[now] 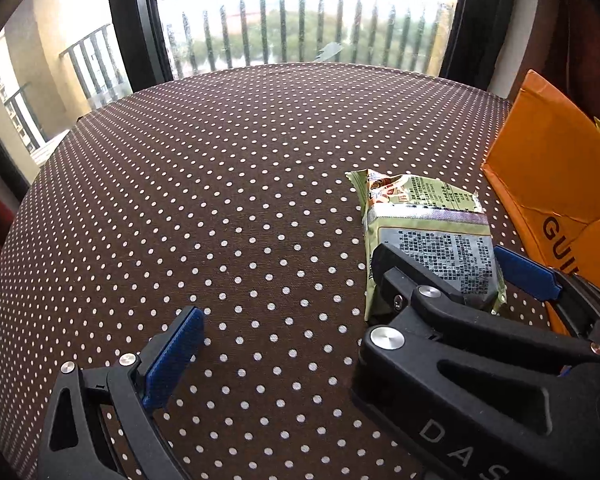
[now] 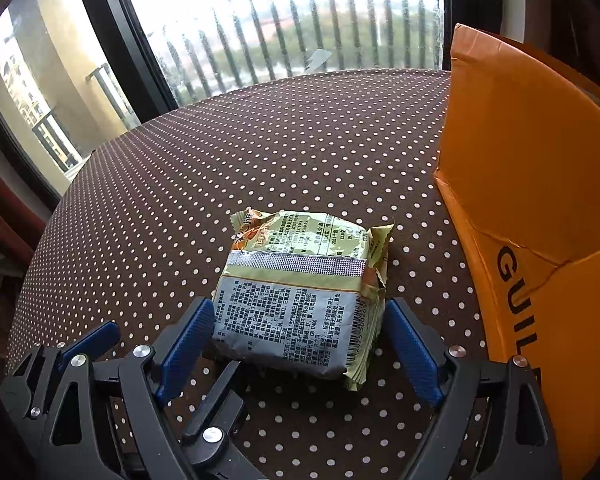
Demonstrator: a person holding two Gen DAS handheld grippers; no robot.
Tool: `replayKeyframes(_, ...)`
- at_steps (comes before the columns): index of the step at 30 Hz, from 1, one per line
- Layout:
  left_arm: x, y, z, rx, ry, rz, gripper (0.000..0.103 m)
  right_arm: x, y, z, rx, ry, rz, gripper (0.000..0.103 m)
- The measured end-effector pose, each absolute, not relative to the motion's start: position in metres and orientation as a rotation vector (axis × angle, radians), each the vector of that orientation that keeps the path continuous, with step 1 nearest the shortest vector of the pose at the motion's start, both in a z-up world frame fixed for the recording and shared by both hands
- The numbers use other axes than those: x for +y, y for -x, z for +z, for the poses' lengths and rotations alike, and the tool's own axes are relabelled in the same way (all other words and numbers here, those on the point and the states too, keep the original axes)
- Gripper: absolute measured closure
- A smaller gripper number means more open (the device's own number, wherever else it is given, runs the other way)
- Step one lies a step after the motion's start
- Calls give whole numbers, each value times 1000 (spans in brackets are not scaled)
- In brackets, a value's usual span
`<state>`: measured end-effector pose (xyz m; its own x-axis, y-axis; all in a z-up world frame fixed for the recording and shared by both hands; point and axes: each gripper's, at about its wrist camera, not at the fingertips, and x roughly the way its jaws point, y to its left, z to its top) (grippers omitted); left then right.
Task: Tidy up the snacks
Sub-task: 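Close the right tool on the green-and-silver packet, then lift the green-and-silver packet with the right tool and carry it over the box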
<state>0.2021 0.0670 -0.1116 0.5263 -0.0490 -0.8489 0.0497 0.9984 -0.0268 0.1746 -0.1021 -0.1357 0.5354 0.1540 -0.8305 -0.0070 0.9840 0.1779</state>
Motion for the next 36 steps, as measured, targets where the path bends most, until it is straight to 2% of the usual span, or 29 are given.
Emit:
replayKeyframes(8,75,-211,-112,1012,2,-28,3,-92,-185,-134,991,-140,129,12)
replayKeyframes(14,80,-210,-116,1008,17,-2,2,-85,-189,-138,989,-103,132,7)
replayKeyframes(23,78,-208,-117,979,17,12,2,-83,-189,-141,971,-57,125,7)
replayKeyframes(25,79,-207,-117,979,14,5,2,-82,-189,-141,974,-46,125,9)
replayKeyframes(29,77,-203,-117,980,7,-7,2,-81,-186,-139,971,-32,150,24)
replayKeyframes(36,72,-191,-116,985,-7,-22,2,-82,-178,-137,982,-42,169,25)
